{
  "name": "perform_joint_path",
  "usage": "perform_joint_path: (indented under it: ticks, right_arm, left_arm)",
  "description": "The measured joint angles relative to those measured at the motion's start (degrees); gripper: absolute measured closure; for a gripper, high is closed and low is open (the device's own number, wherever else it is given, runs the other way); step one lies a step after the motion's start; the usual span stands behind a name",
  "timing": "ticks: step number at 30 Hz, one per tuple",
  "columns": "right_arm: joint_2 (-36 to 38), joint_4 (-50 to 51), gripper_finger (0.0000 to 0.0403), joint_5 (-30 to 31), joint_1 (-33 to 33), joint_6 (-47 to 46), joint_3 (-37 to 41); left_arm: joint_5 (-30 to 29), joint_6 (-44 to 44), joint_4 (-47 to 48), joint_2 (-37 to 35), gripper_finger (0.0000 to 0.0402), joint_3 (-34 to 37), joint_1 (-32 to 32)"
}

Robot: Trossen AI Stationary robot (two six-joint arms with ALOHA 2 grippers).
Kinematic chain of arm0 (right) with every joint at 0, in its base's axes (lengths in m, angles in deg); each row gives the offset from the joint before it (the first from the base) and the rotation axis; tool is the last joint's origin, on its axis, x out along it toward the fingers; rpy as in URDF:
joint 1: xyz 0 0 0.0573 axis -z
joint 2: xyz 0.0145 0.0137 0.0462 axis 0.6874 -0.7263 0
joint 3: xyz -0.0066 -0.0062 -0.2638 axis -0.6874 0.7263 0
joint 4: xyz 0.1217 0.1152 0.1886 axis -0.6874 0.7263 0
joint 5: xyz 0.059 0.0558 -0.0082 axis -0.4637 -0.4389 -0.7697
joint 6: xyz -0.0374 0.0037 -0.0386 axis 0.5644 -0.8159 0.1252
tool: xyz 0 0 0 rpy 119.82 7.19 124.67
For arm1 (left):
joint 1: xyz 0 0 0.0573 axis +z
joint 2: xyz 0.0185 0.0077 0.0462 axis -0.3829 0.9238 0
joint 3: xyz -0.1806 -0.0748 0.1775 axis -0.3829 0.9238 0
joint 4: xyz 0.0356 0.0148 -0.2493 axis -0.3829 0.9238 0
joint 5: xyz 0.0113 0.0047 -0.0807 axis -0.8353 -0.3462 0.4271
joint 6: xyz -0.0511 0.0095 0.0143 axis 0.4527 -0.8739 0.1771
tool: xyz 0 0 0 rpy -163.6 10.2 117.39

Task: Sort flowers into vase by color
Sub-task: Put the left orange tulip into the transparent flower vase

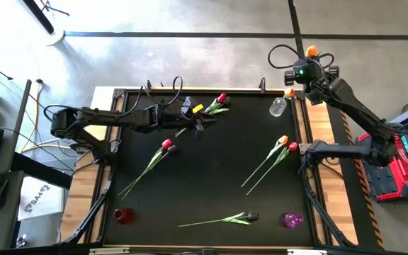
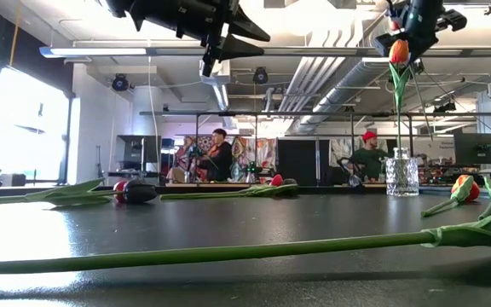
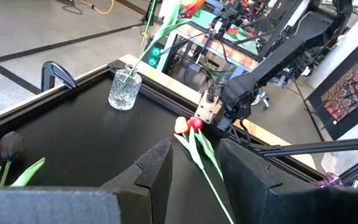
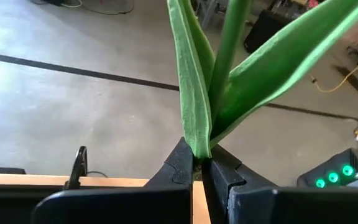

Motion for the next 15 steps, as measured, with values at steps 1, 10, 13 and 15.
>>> perform_joint_path:
  ticks: [1, 10, 13, 15]
  right_arm:
    - [-0.2, 0.0, 0.0403, 0.1, 0.2, -0.4, 0.0]
    - [-0.9, -1.0, 0.0403, 0.3, 0.5, -3.7, 0.0]
    - [-0.9, -1.0, 0.0403, -1.6, 0.5, -5.4, 0.0]
    - [-0.7, -0.9, 0.0403, -4.2, 0.4, -7.3, 0.0]
  left_arm:
    - [0.0, 0.0, 0.0, 0.0, 0.0282, 0.0, 0.0]
    - [0.0, -0.3, 0.0, 0.0, 0.0282, 0.0, 0.0]
    - [0.0, -0.4, 0.0, 0.0, 0.0282, 0.0, 0.0]
    - [0.0, -0.5, 0.0, 0.0, 0.0282, 0.0, 0.0]
